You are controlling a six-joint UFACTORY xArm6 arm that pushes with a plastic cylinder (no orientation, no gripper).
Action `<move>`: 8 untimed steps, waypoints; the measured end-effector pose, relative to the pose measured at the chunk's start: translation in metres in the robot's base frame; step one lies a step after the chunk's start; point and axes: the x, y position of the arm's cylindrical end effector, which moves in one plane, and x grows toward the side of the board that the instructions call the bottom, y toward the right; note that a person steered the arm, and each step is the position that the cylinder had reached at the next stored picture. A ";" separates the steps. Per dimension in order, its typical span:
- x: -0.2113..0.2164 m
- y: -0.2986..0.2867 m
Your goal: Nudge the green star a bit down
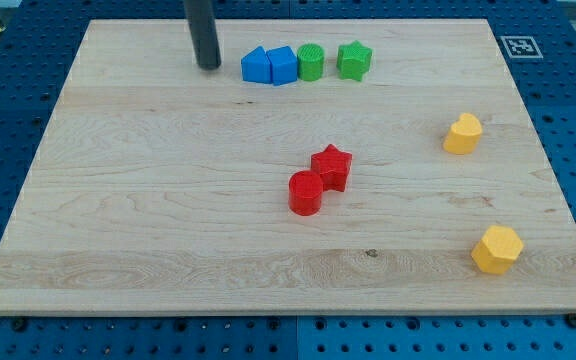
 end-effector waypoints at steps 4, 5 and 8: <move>-0.038 0.108; -0.031 0.127; 0.018 0.188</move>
